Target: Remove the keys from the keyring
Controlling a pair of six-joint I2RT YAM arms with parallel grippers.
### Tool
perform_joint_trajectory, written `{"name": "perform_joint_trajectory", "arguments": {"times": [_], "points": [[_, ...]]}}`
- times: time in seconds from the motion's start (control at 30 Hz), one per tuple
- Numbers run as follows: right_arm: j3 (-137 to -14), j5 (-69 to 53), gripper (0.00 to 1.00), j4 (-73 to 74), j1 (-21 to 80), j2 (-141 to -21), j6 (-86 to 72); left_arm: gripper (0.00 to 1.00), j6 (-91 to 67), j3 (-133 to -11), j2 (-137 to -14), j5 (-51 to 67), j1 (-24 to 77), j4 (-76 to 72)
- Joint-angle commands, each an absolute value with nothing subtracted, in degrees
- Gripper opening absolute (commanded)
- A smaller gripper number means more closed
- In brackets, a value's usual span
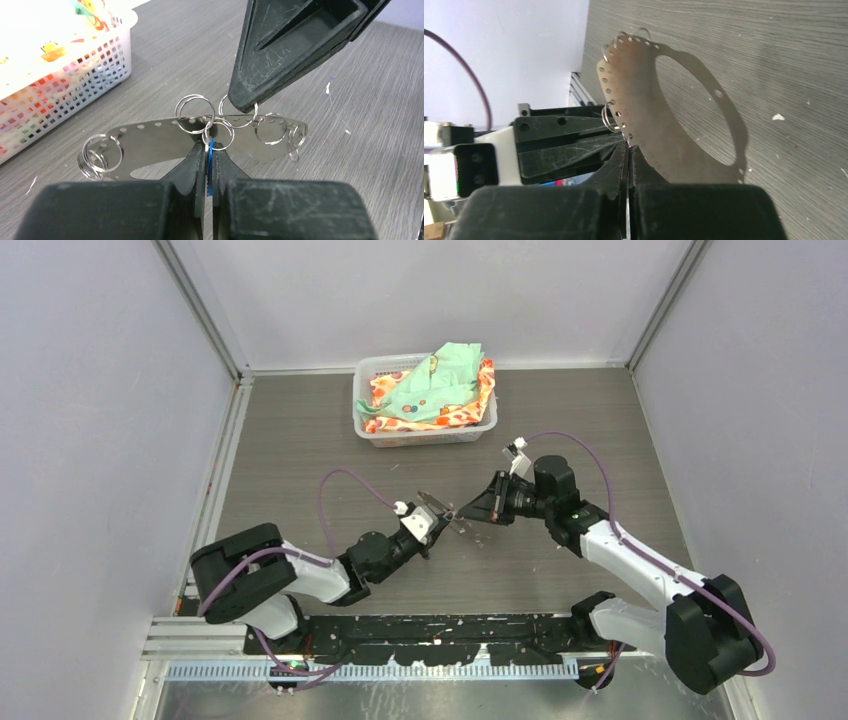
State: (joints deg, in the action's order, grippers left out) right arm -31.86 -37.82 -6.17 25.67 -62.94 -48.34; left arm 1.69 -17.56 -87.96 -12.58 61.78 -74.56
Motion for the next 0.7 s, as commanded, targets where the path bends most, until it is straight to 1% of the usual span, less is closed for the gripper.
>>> {"name": "perform_joint_trajectory", "arguments": {"times": [0.0,0.2,0.3,0.33,0.37,0.47,0.53,0.67], "points": [[-32.96,-34.92,0.01,-0.62,26.77,-61.01,-41.51,0.00,-1.30,-20.09,-81.86,-18.59,61.69,-61.27],[-32.71,-34.75,0.01,0.88,28.69,-62.00,-38.77,0.00,-6.36,-22.35,-78.94,-21.10,61.66,-48.46],[-34.19,-31.13,0.01,4.66,29.40,-62.49,-37.15,0.00,-9.28,-26.56,-78.75,-18.20,61.70,-35.61],[-35.24,-29.83,0.01,6.48,29.42,-62.73,-36.46,0.00,-9.73,-27.11,-78.83,-16.44,61.70,-34.39],[-36.27,-28.56,0.01,7.97,29.49,-63.07,-35.87,0.00,-10.47,-26.75,-78.79,-14.25,61.67,-34.10],[-38.78,-24.66,0.01,12.07,29.59,-63.66,-34.82,0.00,-12.07,-24.23,-78.79,-7.58,61.65,-39.78],[-39.70,-22.88,0.01,13.82,29.61,-63.72,-34.26,0.00,-13.02,-24.15,-79.57,-3.42,61.59,-39.94],[-39.66,-23.51,0.01,14.46,29.70,-64.07,-34.18,0.00,-14.30,-25.04,-82.30,6.52,61.61,-40.51]]}}
